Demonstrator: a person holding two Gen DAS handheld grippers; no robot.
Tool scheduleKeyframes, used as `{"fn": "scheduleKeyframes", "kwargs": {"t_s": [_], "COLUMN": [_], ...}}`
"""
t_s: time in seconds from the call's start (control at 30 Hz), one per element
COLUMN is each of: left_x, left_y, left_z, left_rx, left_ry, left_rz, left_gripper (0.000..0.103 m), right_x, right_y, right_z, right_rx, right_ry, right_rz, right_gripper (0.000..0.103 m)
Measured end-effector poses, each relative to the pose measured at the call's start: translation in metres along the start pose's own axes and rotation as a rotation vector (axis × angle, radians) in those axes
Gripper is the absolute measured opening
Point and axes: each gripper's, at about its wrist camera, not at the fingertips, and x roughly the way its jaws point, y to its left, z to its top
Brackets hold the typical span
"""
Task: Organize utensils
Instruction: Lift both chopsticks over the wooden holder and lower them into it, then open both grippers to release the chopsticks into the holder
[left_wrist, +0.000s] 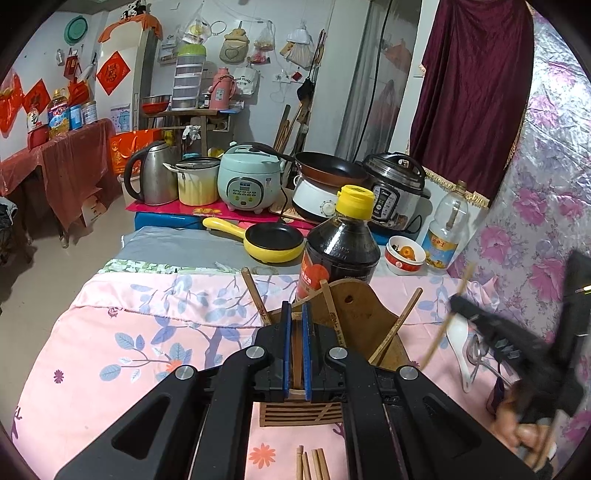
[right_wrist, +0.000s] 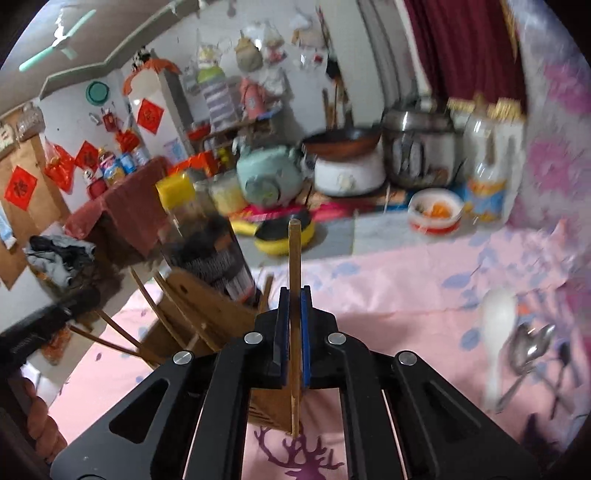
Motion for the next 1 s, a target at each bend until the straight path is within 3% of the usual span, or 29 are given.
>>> {"fn": "scheduleKeyframes", "kwargs": {"t_s": [0.23, 0.4, 0.5, 0.77, 1.0], "left_x": [0.0, -0.001, -0.001, 0.002, 0.002], "left_y": [0.0, 0.007, 0.008, 0.01, 0.011], "left_z": [0.0, 0.0, 0.0, -0.001, -0.001], "left_rx": [-0.001, -0.025, -0.03, -0.033, -0.024], "left_ry": [-0.001, -0.002, 0.006, 0.006, 0.002], "left_rz": [0.001, -0.011, -0.037, -0.021, -0.014], "left_gripper": [0.006, 0.006, 0.006, 0.006, 0.006], "right_x": [-0.068, -0.08, -0.071, -0.059, -0.06], "right_y": [0.022, 0.031, 0.036, 0.039, 0.031], "right_z": [0.016, 0.008, -0.001, -0.018, -0.018], "right_rx": [-0.002, 0.047, 0.06, 0.083, 0.132], "right_ry": [-0.205, -0.312, -0.34, -0.413, -0.417], "right_rz": [0.025, 0.06, 0.029, -0.036, -0.01], "right_gripper": [0.006, 0.006, 0.006, 0.006, 0.006]}}
